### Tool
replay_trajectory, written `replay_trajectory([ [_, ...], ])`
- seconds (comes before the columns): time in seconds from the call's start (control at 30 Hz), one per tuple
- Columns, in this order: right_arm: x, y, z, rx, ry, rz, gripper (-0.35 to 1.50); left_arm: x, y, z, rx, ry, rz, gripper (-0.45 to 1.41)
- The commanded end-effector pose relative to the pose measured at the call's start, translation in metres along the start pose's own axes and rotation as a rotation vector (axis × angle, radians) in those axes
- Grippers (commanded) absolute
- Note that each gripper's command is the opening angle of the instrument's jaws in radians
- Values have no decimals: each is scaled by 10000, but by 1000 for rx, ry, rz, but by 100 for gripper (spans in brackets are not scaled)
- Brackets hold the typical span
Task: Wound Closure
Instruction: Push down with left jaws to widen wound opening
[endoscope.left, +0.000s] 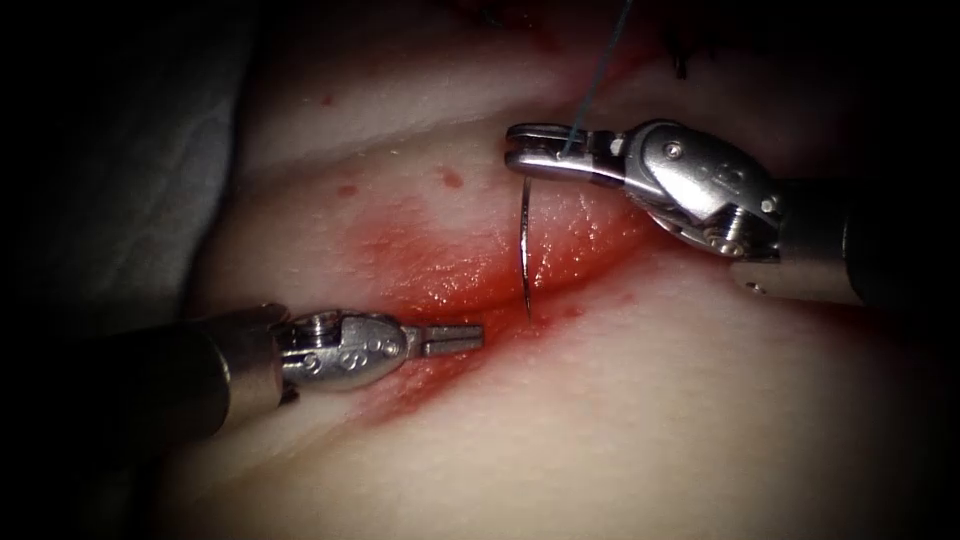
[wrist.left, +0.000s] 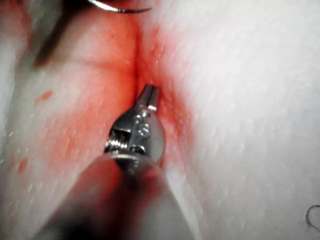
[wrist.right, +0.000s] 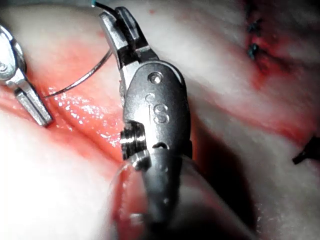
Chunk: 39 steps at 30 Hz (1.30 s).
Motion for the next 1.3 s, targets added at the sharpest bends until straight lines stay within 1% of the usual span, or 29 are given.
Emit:
replay_trajectory([
  [0.03,-9,0,6,-4,13,-10,-35,-3,4,11,-7,8,-3,-5],
  [0.07,-19,0,8,-3,11,-15,-35,-4,7,15,-11,12,-6,-5],
  [0.23,-40,-6,9,11,-1,-59,-35,-11,15,19,-15,3,-18,-5],
  [0.27,-47,-9,11,14,-5,-93,-35,-15,21,21,-21,2,-23,-5],
  [0.33,-52,-12,12,19,-4,-150,-35,-18,28,22,-28,-6,-28,-3],
  [0.37,-54,-15,13,21,9,-223,-35,-20,35,22,-35,-8,-28,-3],
  [0.43,-52,-18,13,25,78,-359,-35,-19,46,22,-58,-13,-29,-3],
  [0.47,-51,-19,13,18,113,-396,-35,-18,48,22,-58,-13,-28,-5],
  [0.5,-51,-20,13,13,131,-410,-35,-17,50,22,-61,-11,-28,-5],
  [0.53,-51,-24,13,3,171,-437,-35,-15,53,21,-64,-9,-28,-5],
  [0.67,-52,-30,16,2,190,-445,-35,-13,58,21,-67,-7,-33,-5],
  [0.9,-63,-44,22,7,206,-447,-35,-15,61,19,-69,-6,-35,-5],
  [1.1,-73,-49,22,31,190,-459,-35,-13,61,18,-70,-5,-36,-3],
  [1.3,-80,-52,24,52,158,-524,-35,-13,62,18,-71,-5,-36,-3],
])
